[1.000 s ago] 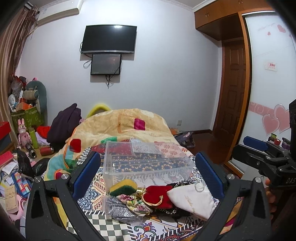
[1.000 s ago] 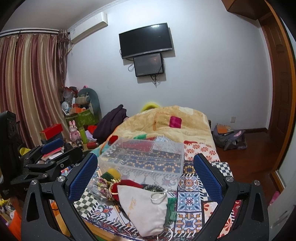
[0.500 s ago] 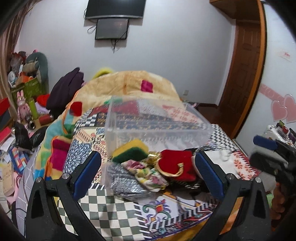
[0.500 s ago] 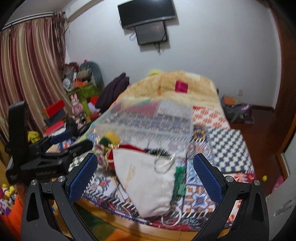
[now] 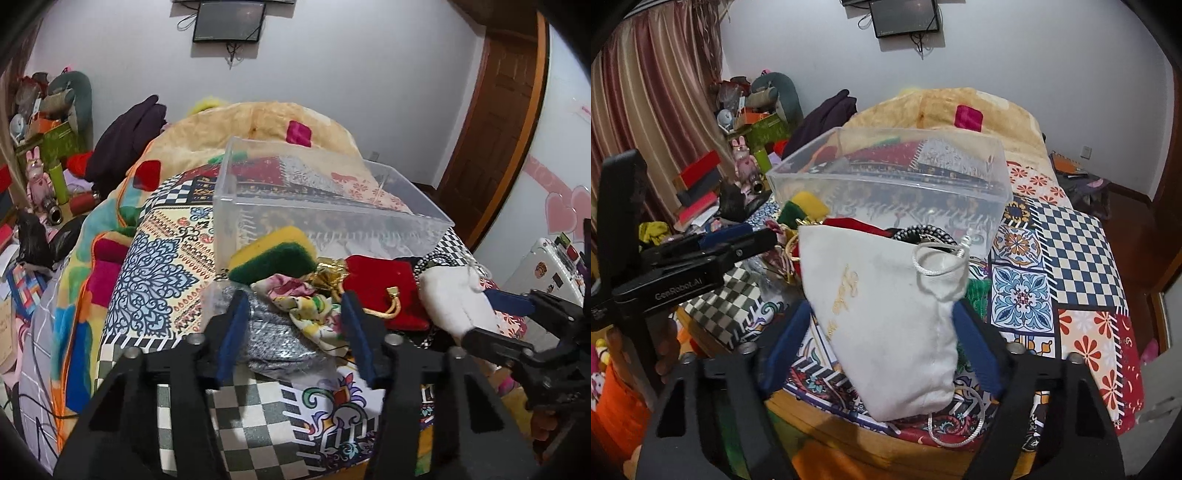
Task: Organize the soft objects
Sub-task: 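Grasp the white drawstring pouch with the right tool while the left tool grasps the floral scrunchie, then lower the white pouch into the box with the right tool while the left drops the scrunchie, then grasp the braided bracelet with the right tool while the left tool grasps the yellow-green sponge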
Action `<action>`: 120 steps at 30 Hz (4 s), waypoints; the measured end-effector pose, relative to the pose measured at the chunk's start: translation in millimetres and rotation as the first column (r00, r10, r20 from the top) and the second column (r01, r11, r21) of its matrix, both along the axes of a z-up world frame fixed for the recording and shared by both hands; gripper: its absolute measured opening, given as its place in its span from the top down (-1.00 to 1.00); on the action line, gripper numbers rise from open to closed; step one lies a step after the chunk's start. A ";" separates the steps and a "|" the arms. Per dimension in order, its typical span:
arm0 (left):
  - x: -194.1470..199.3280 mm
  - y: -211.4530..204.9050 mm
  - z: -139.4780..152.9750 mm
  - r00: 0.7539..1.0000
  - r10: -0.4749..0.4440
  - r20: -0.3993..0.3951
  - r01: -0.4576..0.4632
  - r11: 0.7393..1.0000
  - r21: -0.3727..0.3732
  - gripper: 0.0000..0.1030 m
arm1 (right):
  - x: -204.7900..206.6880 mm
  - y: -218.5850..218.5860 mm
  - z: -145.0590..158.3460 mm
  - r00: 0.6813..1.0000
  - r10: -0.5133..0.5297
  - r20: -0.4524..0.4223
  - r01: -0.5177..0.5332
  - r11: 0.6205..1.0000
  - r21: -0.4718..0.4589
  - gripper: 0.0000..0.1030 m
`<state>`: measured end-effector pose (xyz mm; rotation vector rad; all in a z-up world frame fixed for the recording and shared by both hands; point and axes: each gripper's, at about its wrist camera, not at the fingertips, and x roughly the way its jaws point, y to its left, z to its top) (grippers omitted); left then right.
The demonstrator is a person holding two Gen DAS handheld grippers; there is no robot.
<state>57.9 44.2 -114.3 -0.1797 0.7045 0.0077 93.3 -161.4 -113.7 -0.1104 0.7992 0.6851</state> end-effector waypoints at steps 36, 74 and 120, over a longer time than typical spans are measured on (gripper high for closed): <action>-13.4 1.3 84.1 0.971 -0.050 0.233 0.053 0.999 -0.007 0.91 | 17.2 -19.9 80.9 0.975 -0.091 0.201 0.056 0.983 0.174 0.78; 133.1 -0.4 21.2 0.995 -0.066 -0.075 0.069 0.996 0.048 0.75 | 126.5 63.7 21.1 0.997 -0.071 0.022 0.074 0.990 -0.122 0.56; 51.0 17.8 -15.7 0.997 0.009 -0.070 -0.008 1.000 0.006 -0.28 | 53.2 5.8 -3.3 0.997 -0.071 0.000 0.071 0.995 -0.065 0.48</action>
